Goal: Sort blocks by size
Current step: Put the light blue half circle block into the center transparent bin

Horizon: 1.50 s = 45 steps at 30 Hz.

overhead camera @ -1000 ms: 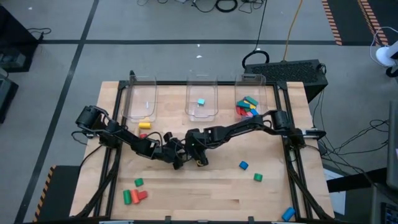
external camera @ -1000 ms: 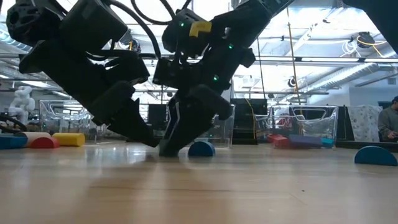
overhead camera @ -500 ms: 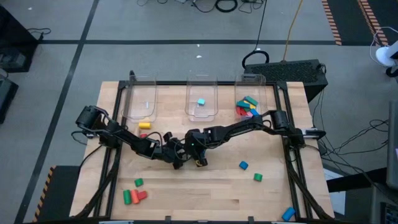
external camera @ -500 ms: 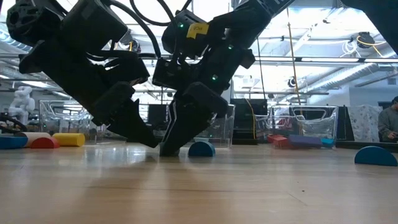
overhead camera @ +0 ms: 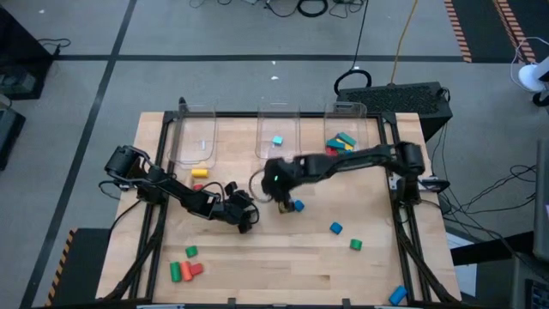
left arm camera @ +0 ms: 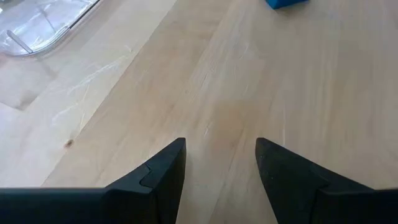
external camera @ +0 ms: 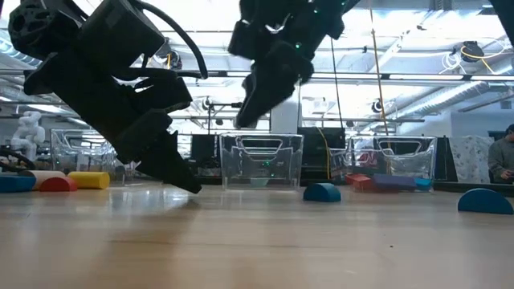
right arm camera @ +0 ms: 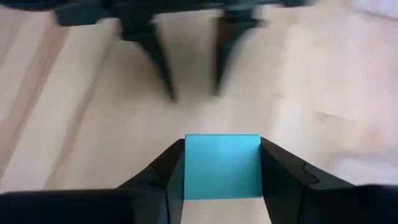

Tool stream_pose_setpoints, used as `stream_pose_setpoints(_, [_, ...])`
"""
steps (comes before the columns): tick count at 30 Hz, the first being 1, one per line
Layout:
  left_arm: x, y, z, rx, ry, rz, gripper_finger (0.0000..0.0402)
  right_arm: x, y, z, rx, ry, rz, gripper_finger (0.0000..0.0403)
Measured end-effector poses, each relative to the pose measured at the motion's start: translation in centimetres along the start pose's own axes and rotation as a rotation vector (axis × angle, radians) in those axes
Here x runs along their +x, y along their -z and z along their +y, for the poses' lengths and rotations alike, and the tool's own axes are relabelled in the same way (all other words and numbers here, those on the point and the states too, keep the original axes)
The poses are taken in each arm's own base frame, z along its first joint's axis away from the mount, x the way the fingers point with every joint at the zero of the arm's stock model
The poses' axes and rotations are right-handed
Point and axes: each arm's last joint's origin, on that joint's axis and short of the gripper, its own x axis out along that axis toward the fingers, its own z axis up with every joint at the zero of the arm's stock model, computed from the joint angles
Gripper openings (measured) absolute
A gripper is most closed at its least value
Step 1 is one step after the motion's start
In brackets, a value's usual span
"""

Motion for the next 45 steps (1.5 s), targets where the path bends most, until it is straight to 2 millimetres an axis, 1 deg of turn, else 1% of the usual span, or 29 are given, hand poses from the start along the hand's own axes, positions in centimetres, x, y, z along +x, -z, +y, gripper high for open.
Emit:
stream_pose_setpoints(5, [0.0,0.0,0.0,-0.002,0.000,-0.001,0.0196,-3.9,-0.3,-4.0,0.068,0.094,-0.105,0.0151])
stream_pose_setpoints(8, [0.0,-0.1,0.0,-0.004,-0.001,-0.003,0.0196,-4.8,0.4,-6.8,0.117,0.148,-0.130,0.0152])
stream_pose_setpoints(10, [0.1,-0.1,0.1,-0.006,-0.002,-0.004,0.0196,-5.2,1.2,-9.0,0.162,0.190,-0.136,0.0150])
stream_pose_setpoints(14, [0.1,-0.2,0.2,-0.010,-0.006,-0.005,0.0196,-4.7,3.2,-13.1,0.248,0.249,-0.139,0.0150])
stream_pose_setpoints(19, [0.3,-0.3,0.5,-0.014,-0.014,-0.005,0.0196,-2.9,6.1,-16.8,0.385,0.172,-0.162,0.0153])
stream_pose_setpoints(21, [0.3,-0.3,0.6,-0.013,-0.020,-0.004,0.0196,-2.2,6.6,-18.2,0.427,0.157,-0.177,0.0151])
stream_pose_setpoints(23, [0.4,-0.4,0.8,-0.017,-0.026,-0.002,0.0196,-1.3,7.6,-18.9,0.468,0.147,-0.130,0.0151])
stream_pose_setpoints(25, [0.5,-0.3,0.9,-0.014,-0.032,0.005,0.0196,-0.5,7.8,-19.7,0.478,0.148,-0.121,0.0152])
stream_pose_setpoints(27, [0.5,-0.3,0.9,-0.013,-0.033,0.007,0.0196,0.2,8.1,-20.0,0.494,0.129,-0.083,0.0155])
stream_pose_setpoints(29, [0.5,-0.3,1.0,-0.009,-0.036,0.013,0.0196,1.0,8.0,-20.5,0.496,0.126,-0.073,0.0157])
stream_pose_setpoints(32, [0.5,-0.2,1.0,-0.009,-0.040,0.021,0.0196,2.4,8.6,-20.5,0.518,0.095,-0.007,0.0158])
stream_pose_setpoints(34, [0.4,-0.1,1.1,-0.008,-0.043,0.028,0.0196,3.0,8.8,-20.6,0.524,0.093,0.014,0.0158])
stream_pose_setpoints(35, [0.4,-0.1,1.1,-0.010,-0.044,0.029,0.0196,2.9,8.9,-20.6,0.529,0.094,0.032,0.0158])
stream_pose_setpoints(45, [0.4,-0.1,1.0,-0.009,-0.040,0.029,0.0196,2.2,8.3,-20.7,0.520,0.094,0.008,0.0160])
